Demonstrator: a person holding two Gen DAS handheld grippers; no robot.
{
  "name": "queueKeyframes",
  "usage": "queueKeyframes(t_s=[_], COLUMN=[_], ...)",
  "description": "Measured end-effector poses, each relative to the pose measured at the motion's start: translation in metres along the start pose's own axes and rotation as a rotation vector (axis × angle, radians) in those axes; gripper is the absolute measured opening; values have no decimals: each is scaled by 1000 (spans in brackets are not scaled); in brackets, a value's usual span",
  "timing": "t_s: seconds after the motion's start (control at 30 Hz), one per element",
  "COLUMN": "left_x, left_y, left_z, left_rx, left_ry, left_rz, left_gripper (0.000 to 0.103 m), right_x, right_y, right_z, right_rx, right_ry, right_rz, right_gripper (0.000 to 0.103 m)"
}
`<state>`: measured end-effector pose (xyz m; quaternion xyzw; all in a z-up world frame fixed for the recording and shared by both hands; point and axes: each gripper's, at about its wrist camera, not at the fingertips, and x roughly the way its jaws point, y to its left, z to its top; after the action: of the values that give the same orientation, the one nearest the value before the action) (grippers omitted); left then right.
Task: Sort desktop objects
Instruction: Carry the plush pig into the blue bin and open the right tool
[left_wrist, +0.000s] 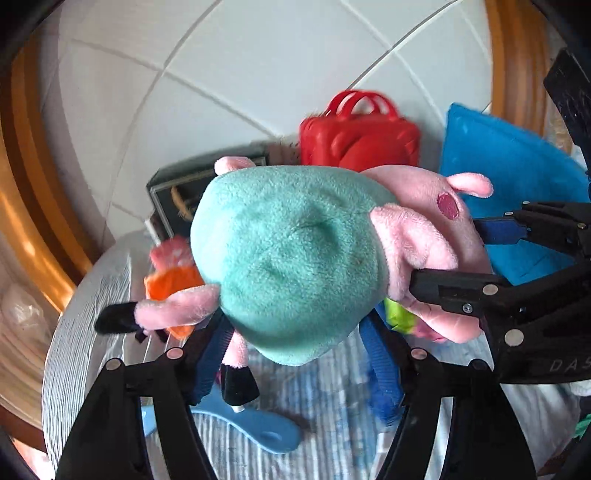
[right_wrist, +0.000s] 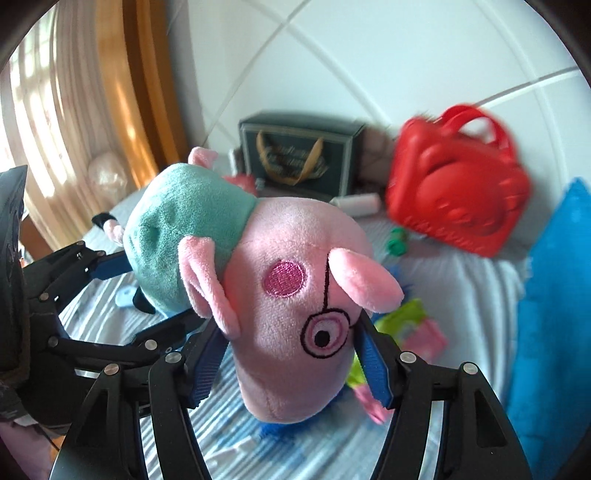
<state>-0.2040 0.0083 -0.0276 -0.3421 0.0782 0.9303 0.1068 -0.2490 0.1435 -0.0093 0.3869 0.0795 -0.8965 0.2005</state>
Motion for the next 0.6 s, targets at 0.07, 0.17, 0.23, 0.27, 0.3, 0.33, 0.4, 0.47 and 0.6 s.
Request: queueKeyframes(t_s=[0.07,0.17,0.23,0.27,0.3,0.33,0.4,0.47,0.6], left_x=[-17,-44,-59,-65,-72,-80,-91,-103,-109], left_y=[-17,-50,-74,-85,-97,-112,-141,-174,-236], left_z=[10,26,39,45,51,58,71,86,112], left_rx=[21,62,86,98,111,123,150,178,214], left_ry=[-40,-109,-150,-168,-188,-210,-245,-275,-286], left_rz=[-21,-55,-81,-94,-109,-128,-162,-201,-274], left_gripper=[69,69,69,69,69,69,69,69,69], right_x=[-30,-82,-113,-127,-141,-153,-186,-217,-259], right_y=[-7,-27,-42,-49,-56,-62,-81,-102,-152], right_z=[-3,-11,-15,-17,-20,-22,-30,-39,-53], right_rx=[12,30,45,52,59,64,84,103,152], right_ry=[-37,-100,-136,-152,-167,-182,-217,-242,-251], right_rz=[-30,-96,-137,-159,-179,-198,-248,-294,-345], right_gripper=[66,66,66,66,66,66,66,66,66])
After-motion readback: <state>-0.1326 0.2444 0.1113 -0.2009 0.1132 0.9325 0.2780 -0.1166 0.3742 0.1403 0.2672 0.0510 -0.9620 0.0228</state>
